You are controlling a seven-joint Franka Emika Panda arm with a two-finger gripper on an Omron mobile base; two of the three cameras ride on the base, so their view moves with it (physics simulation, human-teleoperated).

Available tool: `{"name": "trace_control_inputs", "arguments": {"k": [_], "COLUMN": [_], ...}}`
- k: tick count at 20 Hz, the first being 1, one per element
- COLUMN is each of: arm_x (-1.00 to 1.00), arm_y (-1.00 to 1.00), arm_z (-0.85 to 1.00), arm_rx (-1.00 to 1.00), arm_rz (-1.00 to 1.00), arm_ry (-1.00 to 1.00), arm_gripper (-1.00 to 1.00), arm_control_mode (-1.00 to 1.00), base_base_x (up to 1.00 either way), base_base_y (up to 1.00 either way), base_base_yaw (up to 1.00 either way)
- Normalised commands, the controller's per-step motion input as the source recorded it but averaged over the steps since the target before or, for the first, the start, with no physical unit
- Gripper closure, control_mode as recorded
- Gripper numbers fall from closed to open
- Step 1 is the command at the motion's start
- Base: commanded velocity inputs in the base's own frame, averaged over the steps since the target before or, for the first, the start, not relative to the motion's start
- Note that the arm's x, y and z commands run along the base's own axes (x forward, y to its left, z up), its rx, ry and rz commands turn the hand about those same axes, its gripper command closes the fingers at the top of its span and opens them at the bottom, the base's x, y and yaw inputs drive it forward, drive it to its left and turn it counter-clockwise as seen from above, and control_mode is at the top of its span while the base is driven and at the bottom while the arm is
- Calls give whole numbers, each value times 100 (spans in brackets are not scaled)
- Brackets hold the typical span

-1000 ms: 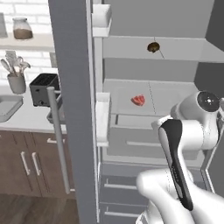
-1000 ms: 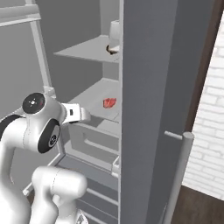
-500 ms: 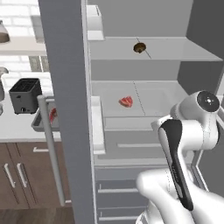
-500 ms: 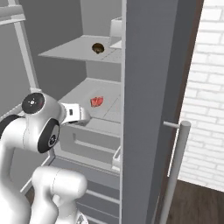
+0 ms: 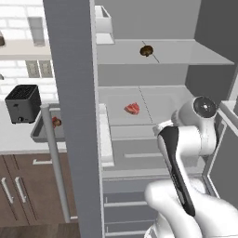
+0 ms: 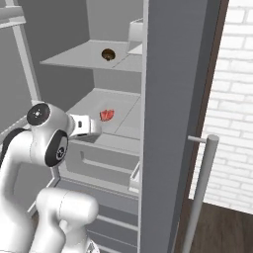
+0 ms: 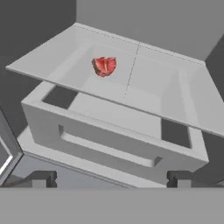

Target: Place one mushroom and one steak in each tupperware on the nearby counter, to pack two identical lunches.

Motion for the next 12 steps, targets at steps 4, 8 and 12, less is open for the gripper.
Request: {"name": "trace_control_inputs", "arguments": {"k": [4, 8, 12], "arm_x": [98, 98, 76], "arm_y": [4, 0, 0], "arm_z": [-4, -3, -6], "arm_rx": [3, 18, 26], "arm_rz": [-5, -3, 0], "arm_ry": [0, 1, 11], "arm_gripper": [-100, -100, -100], "arm_control_mode": [-100, -100, -100], "base_base_x": [0, 0, 0], "base_base_y": [0, 0, 0], "base_base_yaw": [0, 0, 0]}}
